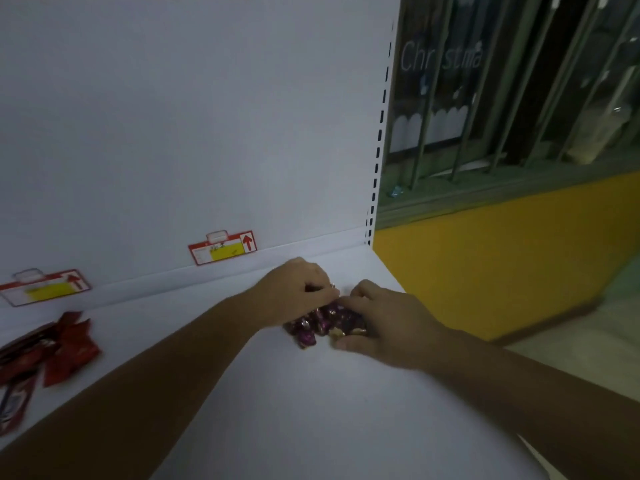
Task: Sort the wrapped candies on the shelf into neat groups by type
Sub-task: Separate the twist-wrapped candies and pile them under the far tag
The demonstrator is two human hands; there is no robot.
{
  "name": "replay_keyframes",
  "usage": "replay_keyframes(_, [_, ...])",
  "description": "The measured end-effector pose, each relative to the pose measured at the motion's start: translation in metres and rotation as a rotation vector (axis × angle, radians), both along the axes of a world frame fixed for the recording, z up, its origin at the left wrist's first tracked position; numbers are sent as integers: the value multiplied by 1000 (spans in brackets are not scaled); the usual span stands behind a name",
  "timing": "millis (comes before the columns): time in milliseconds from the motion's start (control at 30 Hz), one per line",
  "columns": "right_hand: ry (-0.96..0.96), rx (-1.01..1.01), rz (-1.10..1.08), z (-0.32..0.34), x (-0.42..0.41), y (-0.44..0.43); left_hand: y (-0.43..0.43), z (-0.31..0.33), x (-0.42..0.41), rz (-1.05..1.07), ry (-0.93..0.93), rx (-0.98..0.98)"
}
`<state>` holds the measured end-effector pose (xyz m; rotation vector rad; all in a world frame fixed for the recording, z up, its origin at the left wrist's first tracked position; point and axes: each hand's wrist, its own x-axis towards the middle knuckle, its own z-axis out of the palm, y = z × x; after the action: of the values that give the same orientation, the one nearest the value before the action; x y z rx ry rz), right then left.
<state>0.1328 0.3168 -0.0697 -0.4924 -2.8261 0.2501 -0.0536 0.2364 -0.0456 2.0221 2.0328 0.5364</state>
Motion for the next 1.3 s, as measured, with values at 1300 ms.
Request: replay_keyframes(1300, [166, -614, 73, 40, -168, -22, -103, -3, -88, 729, -669, 412])
